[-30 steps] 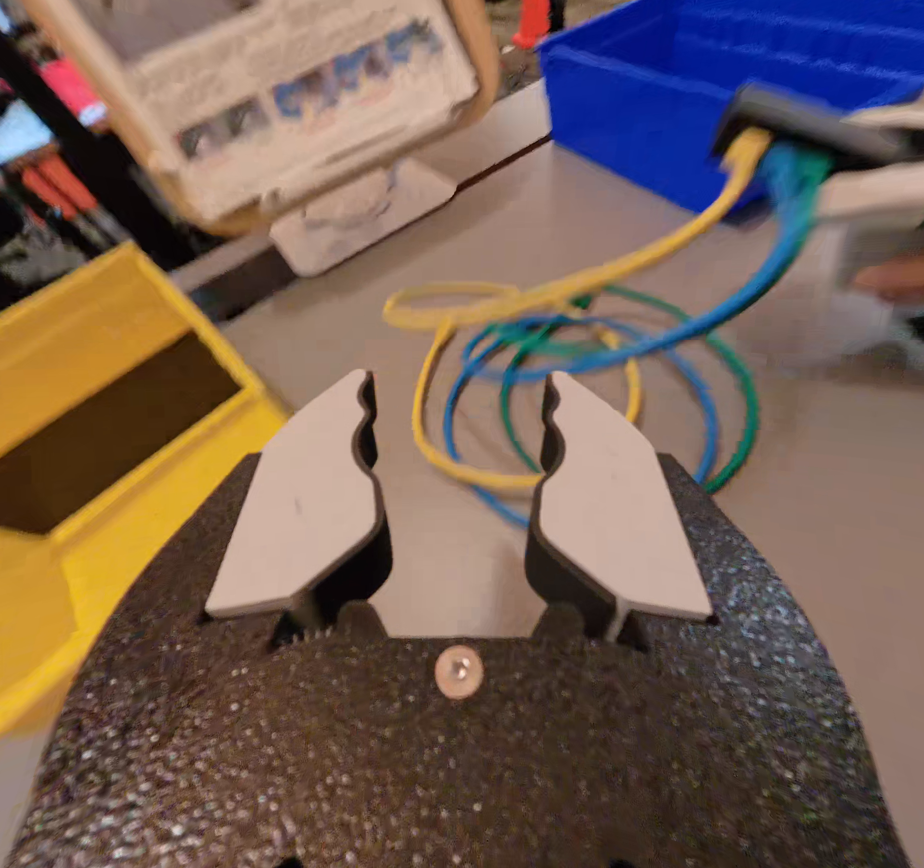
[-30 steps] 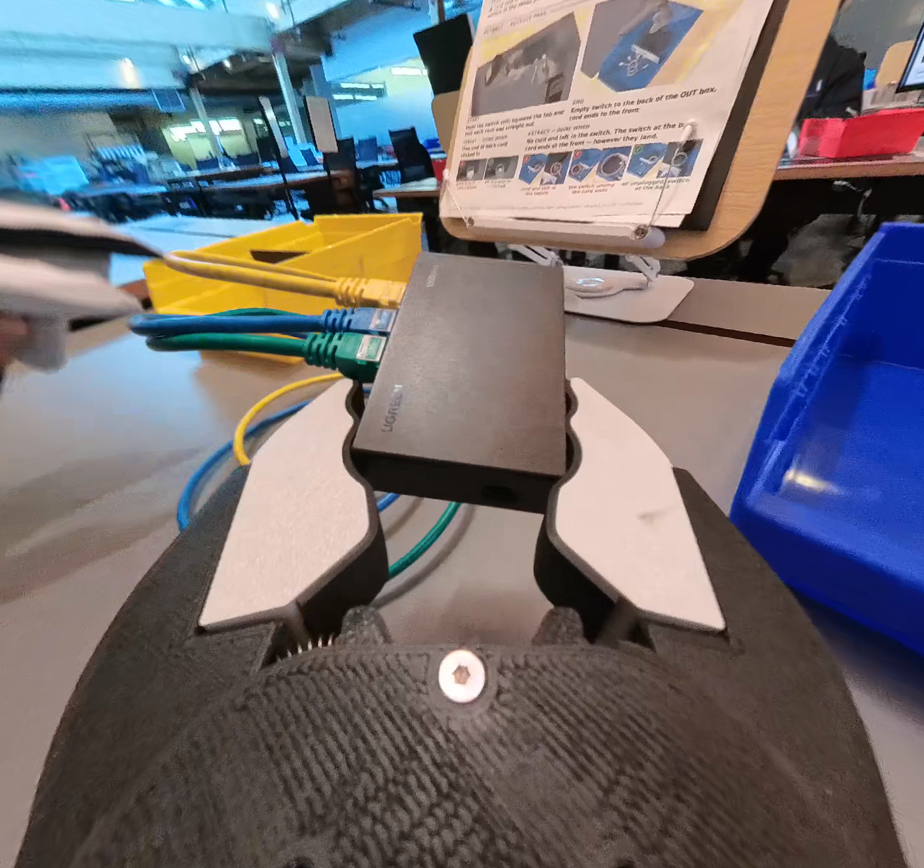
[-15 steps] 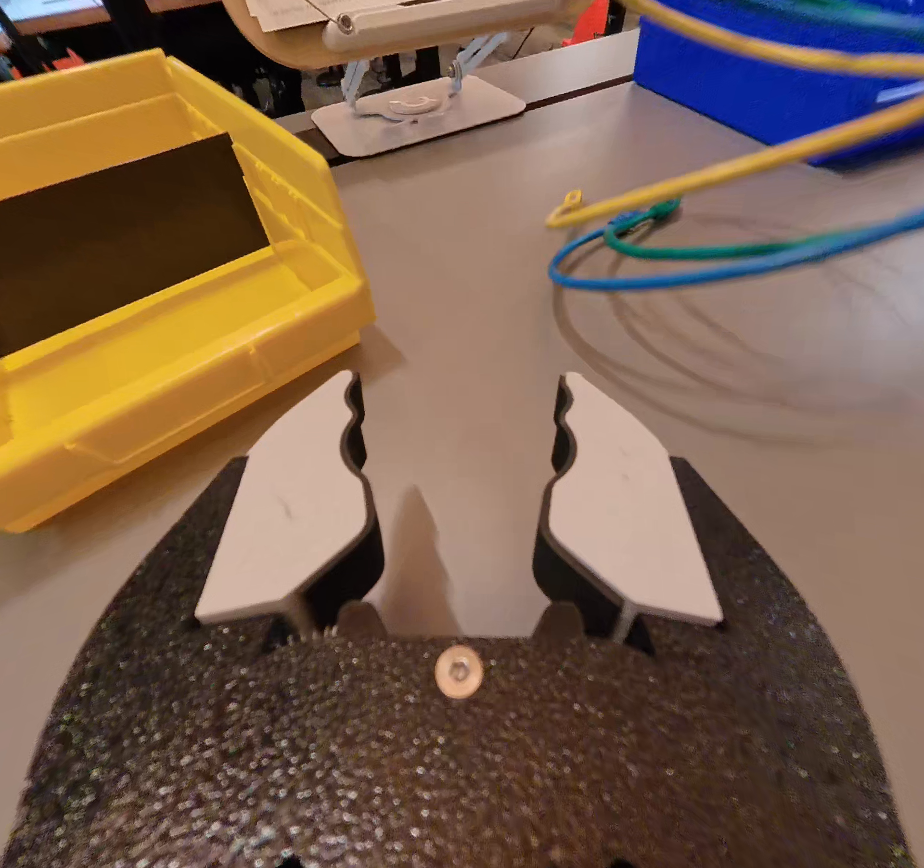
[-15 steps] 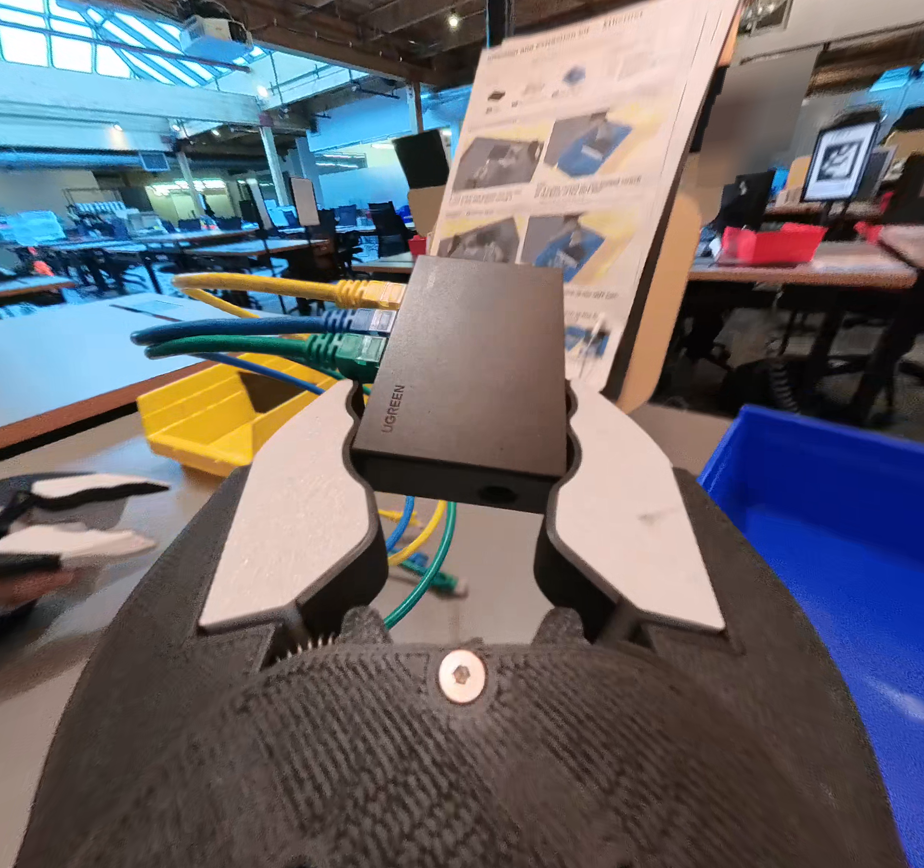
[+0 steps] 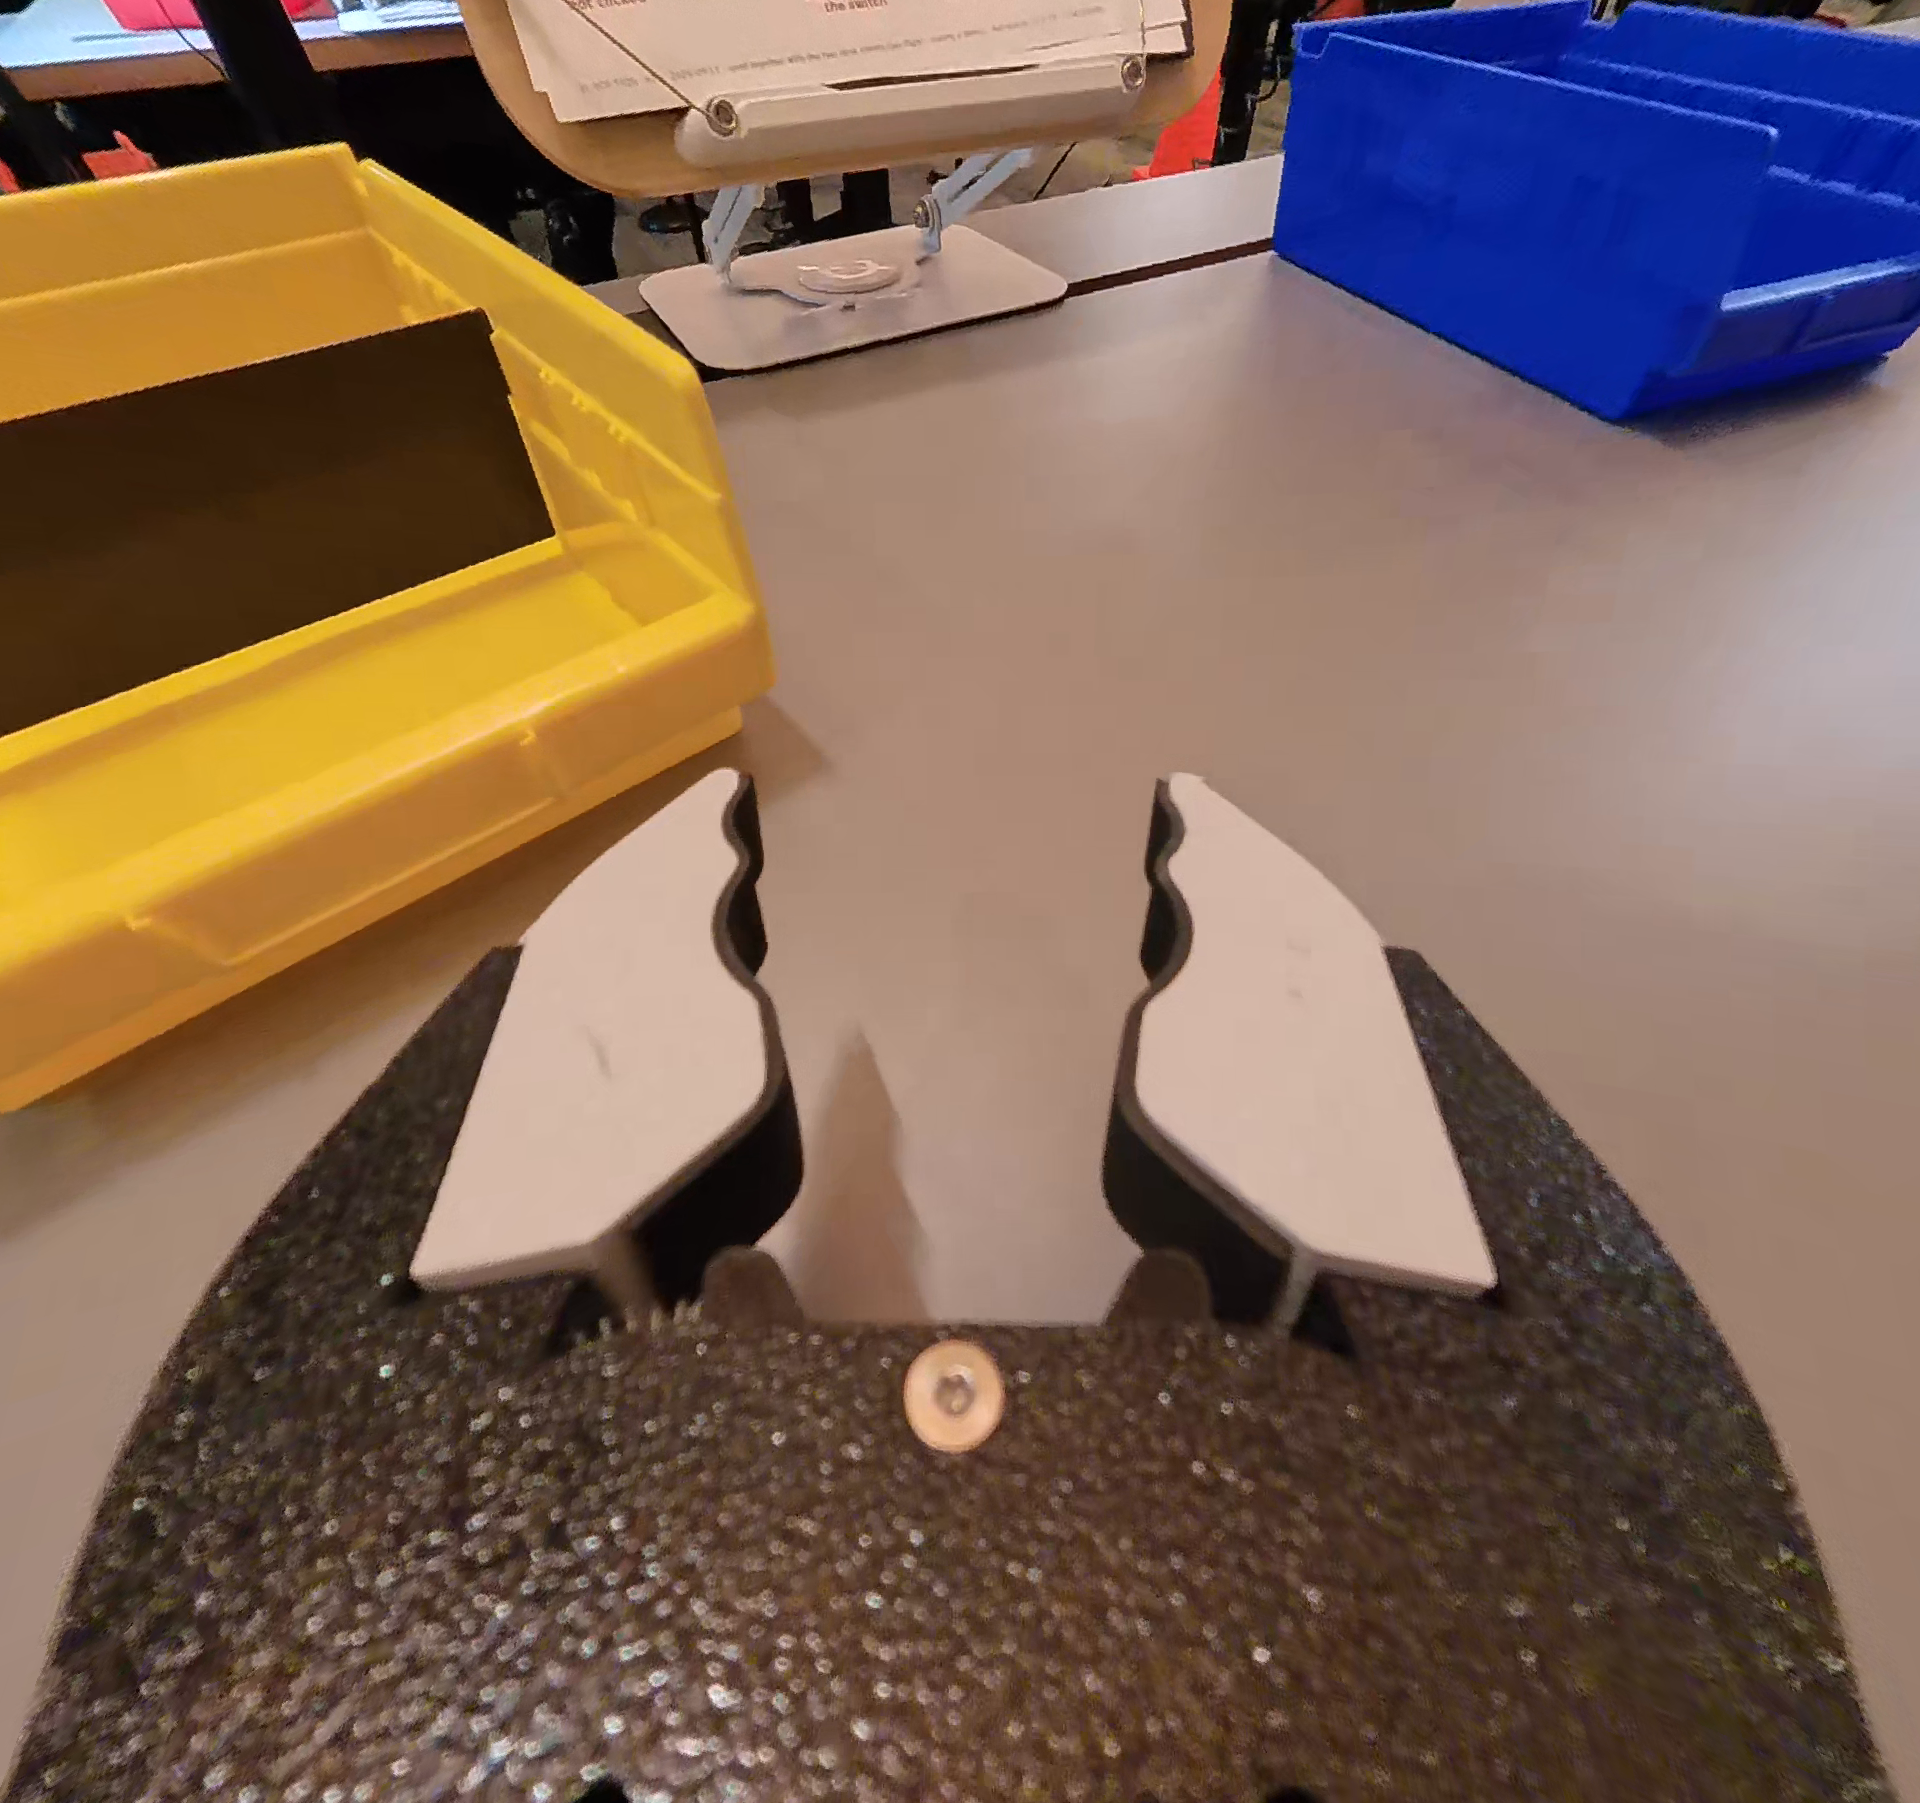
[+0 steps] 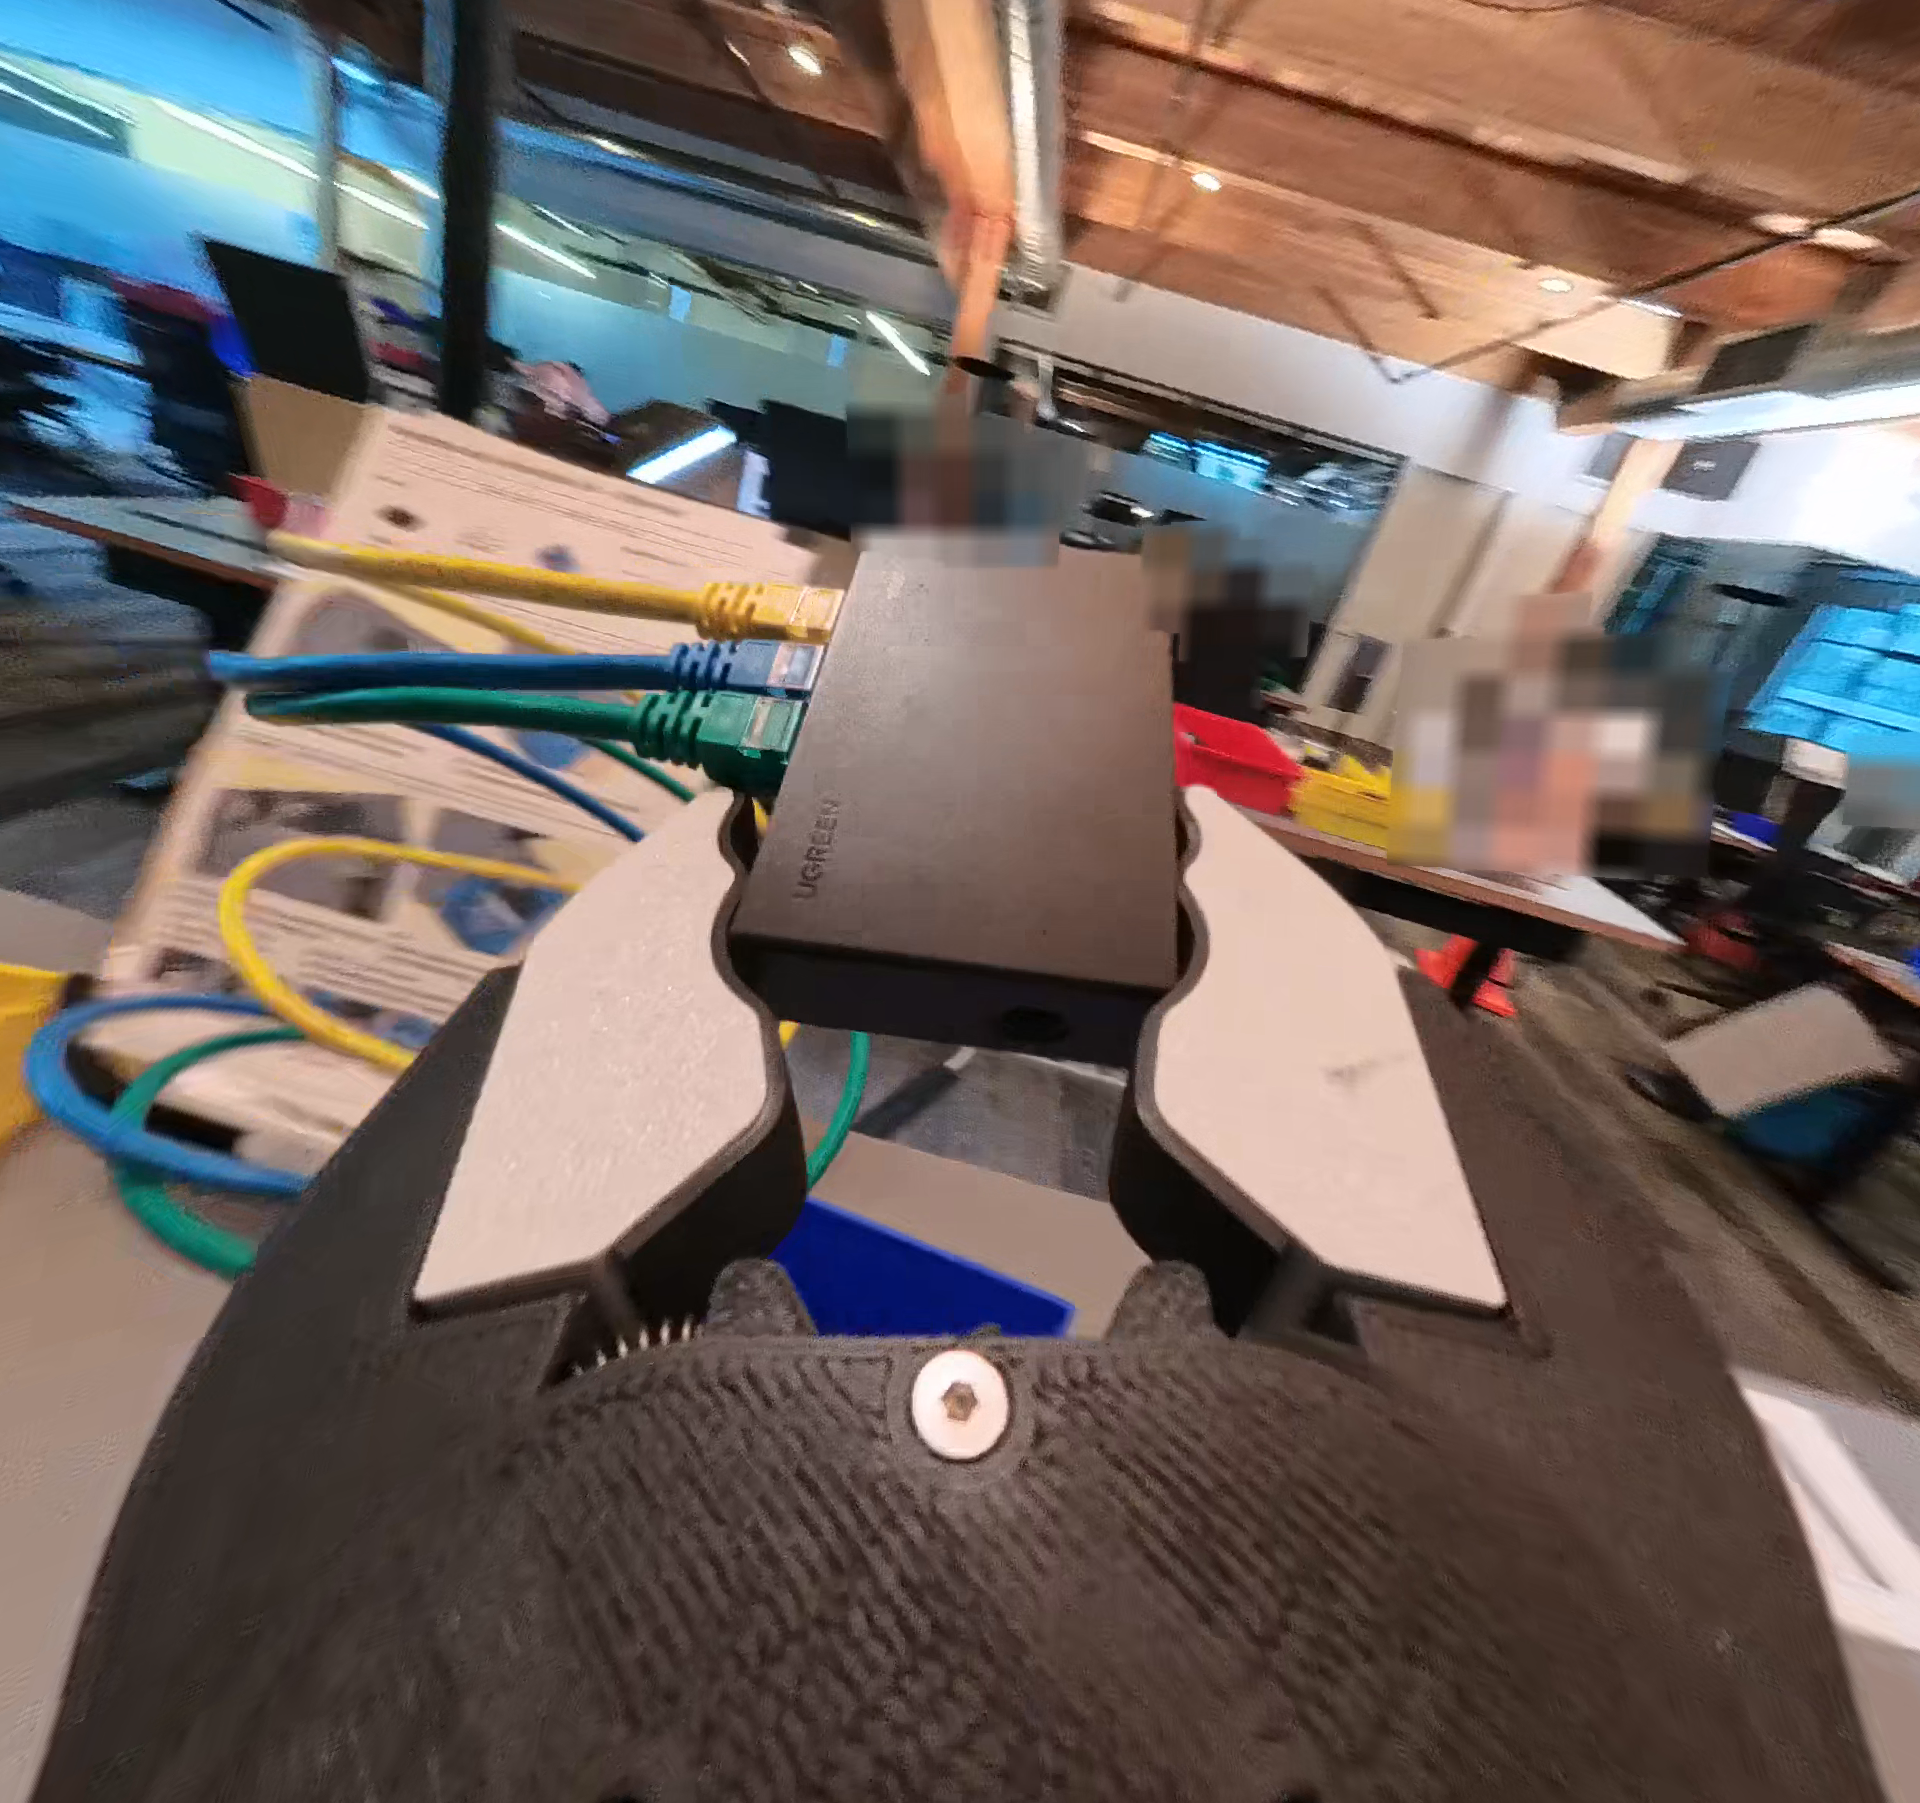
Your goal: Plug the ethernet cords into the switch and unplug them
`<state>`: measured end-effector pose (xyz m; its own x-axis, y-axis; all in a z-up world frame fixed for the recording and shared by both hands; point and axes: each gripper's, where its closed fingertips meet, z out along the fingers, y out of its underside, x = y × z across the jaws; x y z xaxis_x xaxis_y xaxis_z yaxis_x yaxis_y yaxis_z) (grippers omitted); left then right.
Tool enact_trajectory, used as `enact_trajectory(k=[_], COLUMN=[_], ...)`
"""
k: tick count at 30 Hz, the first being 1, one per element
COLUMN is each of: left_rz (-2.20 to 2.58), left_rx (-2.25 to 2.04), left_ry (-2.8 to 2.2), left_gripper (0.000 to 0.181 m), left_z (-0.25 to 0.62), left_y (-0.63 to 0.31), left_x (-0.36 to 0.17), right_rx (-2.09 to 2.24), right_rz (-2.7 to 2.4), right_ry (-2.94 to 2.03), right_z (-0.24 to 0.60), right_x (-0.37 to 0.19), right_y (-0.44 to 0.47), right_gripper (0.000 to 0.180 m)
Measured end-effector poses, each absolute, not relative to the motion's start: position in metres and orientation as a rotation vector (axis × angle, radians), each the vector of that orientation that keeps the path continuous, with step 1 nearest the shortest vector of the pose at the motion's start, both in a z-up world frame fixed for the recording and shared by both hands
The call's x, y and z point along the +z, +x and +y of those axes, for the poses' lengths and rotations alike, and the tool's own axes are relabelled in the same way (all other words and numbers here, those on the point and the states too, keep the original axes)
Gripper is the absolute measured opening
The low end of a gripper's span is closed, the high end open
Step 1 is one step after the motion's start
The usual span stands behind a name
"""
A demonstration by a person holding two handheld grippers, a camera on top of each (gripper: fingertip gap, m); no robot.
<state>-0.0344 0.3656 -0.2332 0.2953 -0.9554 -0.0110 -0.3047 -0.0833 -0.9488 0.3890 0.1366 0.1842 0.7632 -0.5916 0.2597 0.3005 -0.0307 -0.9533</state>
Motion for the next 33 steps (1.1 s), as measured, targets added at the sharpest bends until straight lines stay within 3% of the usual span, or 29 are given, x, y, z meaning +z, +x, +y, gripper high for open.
enact_trajectory(k=[4, 10, 21, 27, 33], left_rz=[1.203, 1.237, 1.336, 1.418, 1.504], left_rx=[-0.857, -0.856, -0.737, -0.595, -0.739], left_ry=[-1.605, -1.601, -1.585, -1.539, -1.536], left_gripper=[0.07, 0.07, 0.069, 0.071, 0.079], left_z=[0.364, 0.36, 0.353, 0.339, 0.291], left_y=[-0.034, -0.032, -0.028, -0.021, 0.02], left_x=[-0.235, -0.238, -0.248, -0.256, -0.249], right_rx=[-0.896, -1.108, -0.967, -0.702, -0.68], right_rz=[0.386, 0.393, 0.462, 0.457, 0.459], right_ry=[-1.528, -1.779, -2.039, -2.141, -1.961], right_z=[0.116, 0.114, 0.112, 0.103, 0.083], right_x=[0.147, 0.011, -0.172, -0.221, -0.192], right_y=[0.439, 0.467, 0.433, 0.411, 0.388], right_gripper=[0.075, 0.075, 0.075, 0.084, 0.081])
